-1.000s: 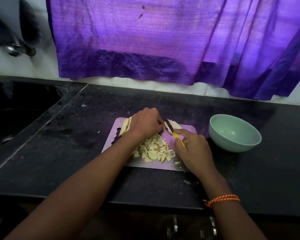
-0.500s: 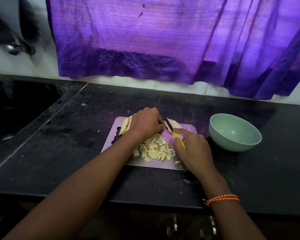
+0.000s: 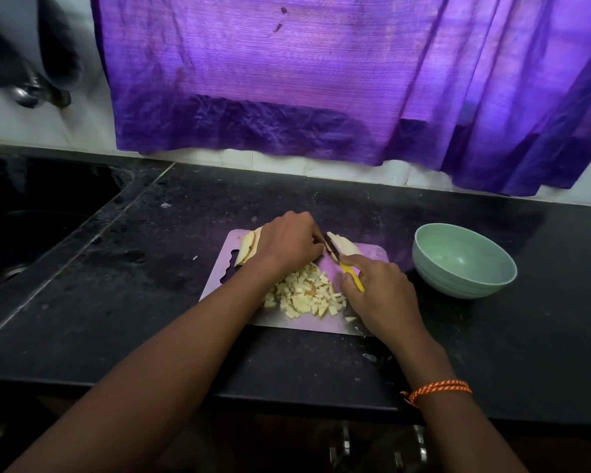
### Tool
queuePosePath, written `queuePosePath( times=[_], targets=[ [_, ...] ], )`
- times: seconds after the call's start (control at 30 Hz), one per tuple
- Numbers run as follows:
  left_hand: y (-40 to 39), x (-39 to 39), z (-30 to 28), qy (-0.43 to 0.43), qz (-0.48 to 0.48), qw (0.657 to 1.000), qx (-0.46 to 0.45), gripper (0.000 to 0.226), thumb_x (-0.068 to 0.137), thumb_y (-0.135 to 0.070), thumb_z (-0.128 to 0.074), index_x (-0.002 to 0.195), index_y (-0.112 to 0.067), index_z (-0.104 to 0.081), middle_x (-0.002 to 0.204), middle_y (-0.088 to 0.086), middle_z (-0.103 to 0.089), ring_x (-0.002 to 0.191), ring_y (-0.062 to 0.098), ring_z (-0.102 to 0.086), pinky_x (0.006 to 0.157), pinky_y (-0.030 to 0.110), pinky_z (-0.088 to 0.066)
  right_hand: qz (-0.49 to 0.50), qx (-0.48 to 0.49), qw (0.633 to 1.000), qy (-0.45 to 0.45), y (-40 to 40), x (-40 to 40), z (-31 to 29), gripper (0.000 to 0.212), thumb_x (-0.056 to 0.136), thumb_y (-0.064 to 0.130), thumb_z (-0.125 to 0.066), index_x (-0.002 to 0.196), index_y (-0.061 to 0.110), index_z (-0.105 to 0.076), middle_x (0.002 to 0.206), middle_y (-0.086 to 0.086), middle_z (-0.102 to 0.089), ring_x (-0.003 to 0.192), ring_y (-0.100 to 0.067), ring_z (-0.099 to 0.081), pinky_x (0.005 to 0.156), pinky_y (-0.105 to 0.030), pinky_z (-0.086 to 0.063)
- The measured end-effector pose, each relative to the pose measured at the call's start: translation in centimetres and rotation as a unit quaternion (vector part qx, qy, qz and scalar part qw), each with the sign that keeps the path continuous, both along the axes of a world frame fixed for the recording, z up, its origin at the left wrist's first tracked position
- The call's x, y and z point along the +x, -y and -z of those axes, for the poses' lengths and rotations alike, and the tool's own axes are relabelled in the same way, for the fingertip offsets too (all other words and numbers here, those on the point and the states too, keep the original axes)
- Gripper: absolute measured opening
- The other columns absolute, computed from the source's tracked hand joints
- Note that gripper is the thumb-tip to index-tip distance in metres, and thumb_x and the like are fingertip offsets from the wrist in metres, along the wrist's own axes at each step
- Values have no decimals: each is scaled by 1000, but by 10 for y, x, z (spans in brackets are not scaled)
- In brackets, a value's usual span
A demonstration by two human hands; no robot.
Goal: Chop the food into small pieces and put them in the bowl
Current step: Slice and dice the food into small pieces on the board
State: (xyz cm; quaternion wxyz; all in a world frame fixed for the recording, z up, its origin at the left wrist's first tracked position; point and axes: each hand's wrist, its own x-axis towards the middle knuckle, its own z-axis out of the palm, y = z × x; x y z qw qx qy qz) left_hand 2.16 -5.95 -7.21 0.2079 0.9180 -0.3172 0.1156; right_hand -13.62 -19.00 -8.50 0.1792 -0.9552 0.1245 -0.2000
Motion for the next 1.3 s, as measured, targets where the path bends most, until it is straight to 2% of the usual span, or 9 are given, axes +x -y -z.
queuePosePath(
  times=[0.13, 0.3, 0.57, 0.67, 0.77, 0.83, 1.0, 1.2, 1.3],
  targets=[
    [1, -1, 1, 23, 6, 1000, 9, 15, 96, -37, -76, 109, -36, -83, 98, -11, -80, 80, 10, -64, 60, 27, -44, -8, 20, 1000, -4, 5, 0, -7, 37, 99, 37, -61, 136, 34, -65, 116, -2, -74, 93, -20, -67, 78, -39, -59],
    [2, -3, 1, 37, 37, 999, 4, 10, 91, -35, -78, 99, -40, -81, 98, -17, -78, 91, 9, -69, 72, 33, -58, -9, 37, 999, -2, 5, -1, -7, 35, 99, 38, -62, 134, 36, -66, 113, 0, -75, 91, -18, -67, 77, -38, -58],
    [2, -4, 0, 81, 36, 996, 20, 14, 93, -45, -71, 103, -43, -80, 91, -16, -77, 86, 10, -69, 72, 34, -56, -6, 36, 999, -11, 4, -6, -8, 36, 101, 40, -60, 136, 37, -65, 112, 0, -73, 80, -11, -56, 68, -29, -46],
    [2, -4, 1, 78, 37, 996, 17, 14, 94, -45, -71, 105, -42, -80, 91, -16, -76, 85, 10, -68, 73, 35, -56, -5, 39, 999, -10, 4, -11, -7, 36, 99, 42, -61, 136, 39, -64, 109, 2, -74, 80, -10, -61, 70, -31, -51],
    [3, -4, 1, 76, 40, 996, 14, 13, 96, -44, -72, 105, -41, -80, 92, -16, -75, 81, 8, -62, 67, 32, -44, -2, 39, 999, 1, 6, -22, -2, 38, 97, 45, -60, 135, 43, -64, 108, 2, -73, 89, -17, -65, 75, -38, -56],
    [3, -4, 1, 77, 38, 996, 16, 12, 96, -44, -72, 104, -41, -80, 92, -17, -74, 80, 7, -61, 66, 31, -38, 1, 38, 999, 12, 8, -29, 1, 38, 96, 46, -60, 133, 44, -64, 101, 2, -73, 87, -18, -65, 74, -39, -56],
    [3, -7, 1, 69, 34, 997, 17, 9, 95, -43, -73, 100, -41, -80, 92, -17, -73, 82, 7, -62, 66, 31, -41, 1, 38, 999, 19, 15, -53, 8, 38, 96, 52, -59, 133, 45, -64, 100, 9, -74, 87, -13, -64, 74, -39, -57],
    [3, -8, 0, 70, 32, 997, 21, 7, 95, -41, -74, 97, -39, -79, 89, -18, -73, 79, 5, -60, 57, 25, -32, -5, 60, 997, 43, 17, -79, 9, 34, 97, 50, -62, 130, 42, -68, 97, 17, -75, 80, -4, -66, 71, -37, -58],
    [4, -8, 2, 62, 31, 998, 14, 5, 93, -38, -75, 93, -38, -79, 90, -18, -75, 79, 6, -64, 60, 28, -41, -12, 70, 996, 58, 16, -78, 7, 36, 95, 47, -61, 130, 42, -67, 89, 15, -75, 72, -4, -63, 67, -35, -56]
  ],
)
